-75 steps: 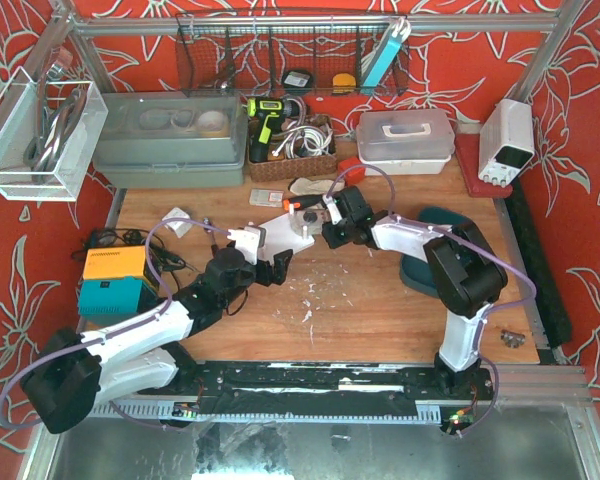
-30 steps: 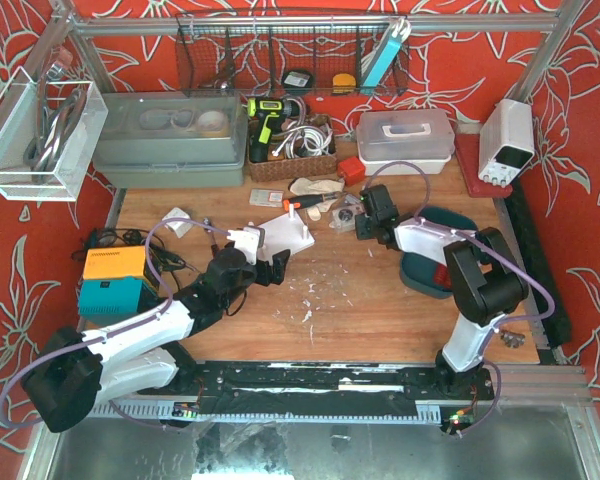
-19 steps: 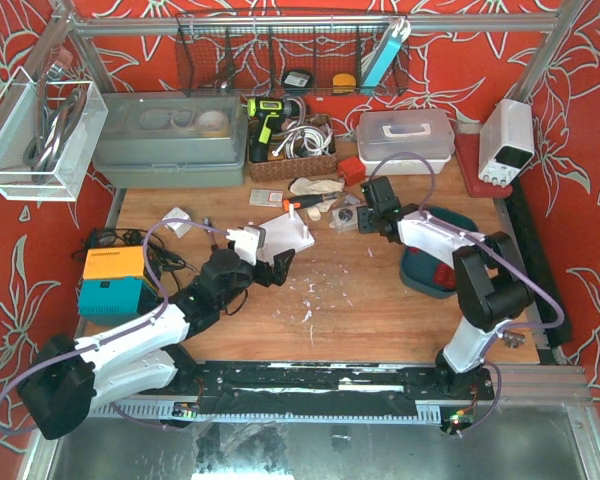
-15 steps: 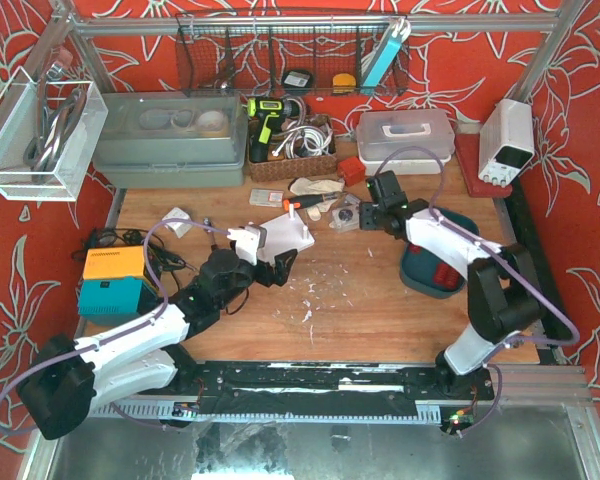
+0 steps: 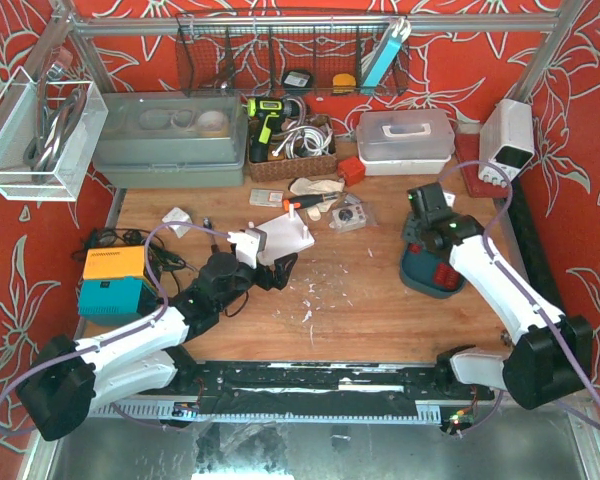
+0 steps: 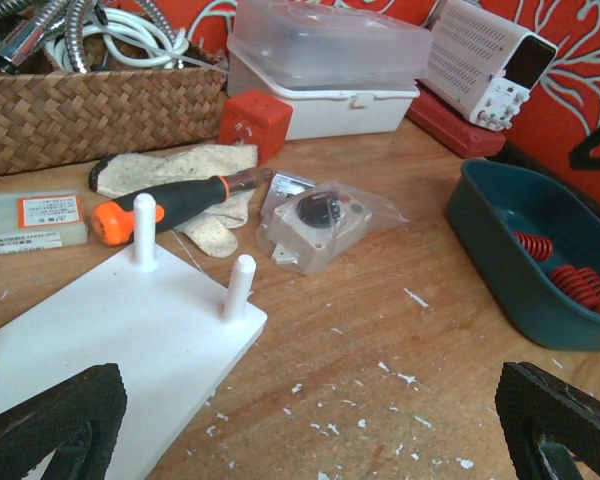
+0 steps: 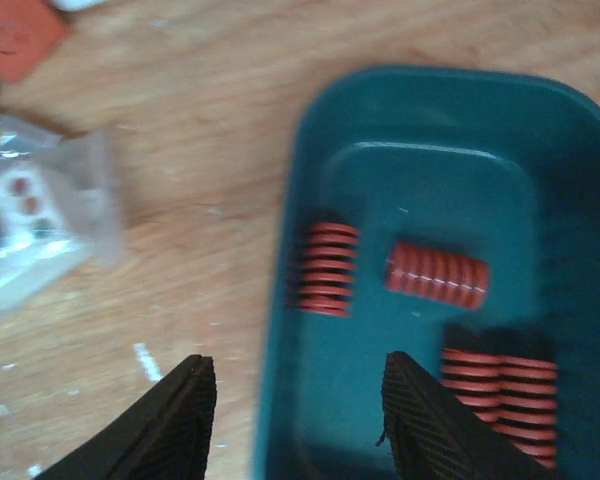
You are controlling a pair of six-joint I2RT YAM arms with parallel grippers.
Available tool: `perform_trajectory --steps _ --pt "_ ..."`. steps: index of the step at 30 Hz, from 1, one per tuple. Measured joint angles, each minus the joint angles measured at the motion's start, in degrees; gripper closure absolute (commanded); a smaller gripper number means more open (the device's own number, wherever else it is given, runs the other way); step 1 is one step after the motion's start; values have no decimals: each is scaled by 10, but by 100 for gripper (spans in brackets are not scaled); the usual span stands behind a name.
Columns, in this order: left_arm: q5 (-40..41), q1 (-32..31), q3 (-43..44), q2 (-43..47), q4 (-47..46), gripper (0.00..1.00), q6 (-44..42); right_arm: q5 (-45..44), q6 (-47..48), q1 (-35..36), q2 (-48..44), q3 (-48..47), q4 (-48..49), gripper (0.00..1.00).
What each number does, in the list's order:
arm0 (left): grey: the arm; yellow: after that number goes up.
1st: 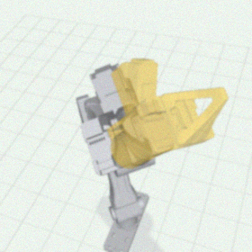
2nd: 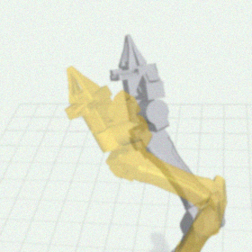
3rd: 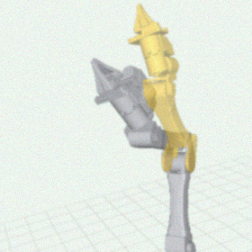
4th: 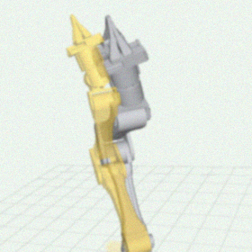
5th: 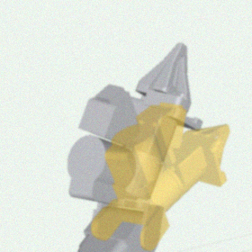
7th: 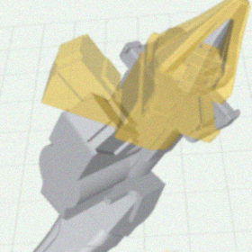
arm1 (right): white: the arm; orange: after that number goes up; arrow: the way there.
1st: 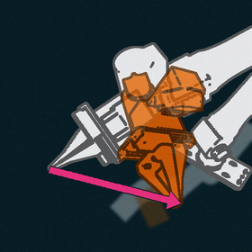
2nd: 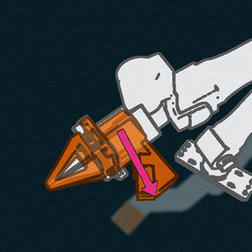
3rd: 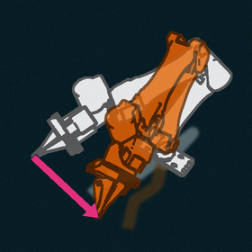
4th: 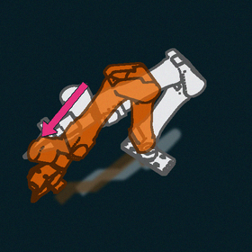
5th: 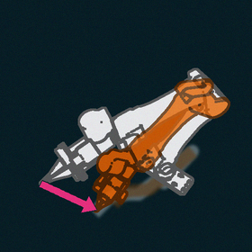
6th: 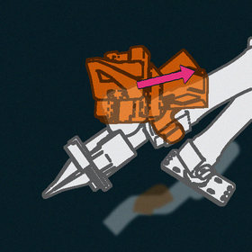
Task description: Install the large spring
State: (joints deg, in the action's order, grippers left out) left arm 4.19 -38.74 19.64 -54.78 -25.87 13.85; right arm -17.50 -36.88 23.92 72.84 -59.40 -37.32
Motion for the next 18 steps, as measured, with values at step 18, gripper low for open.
perform_trajectory --steps 18 --pt "6 0 0 -3 -1 0 0 137 85 -153 42 100 123 67"
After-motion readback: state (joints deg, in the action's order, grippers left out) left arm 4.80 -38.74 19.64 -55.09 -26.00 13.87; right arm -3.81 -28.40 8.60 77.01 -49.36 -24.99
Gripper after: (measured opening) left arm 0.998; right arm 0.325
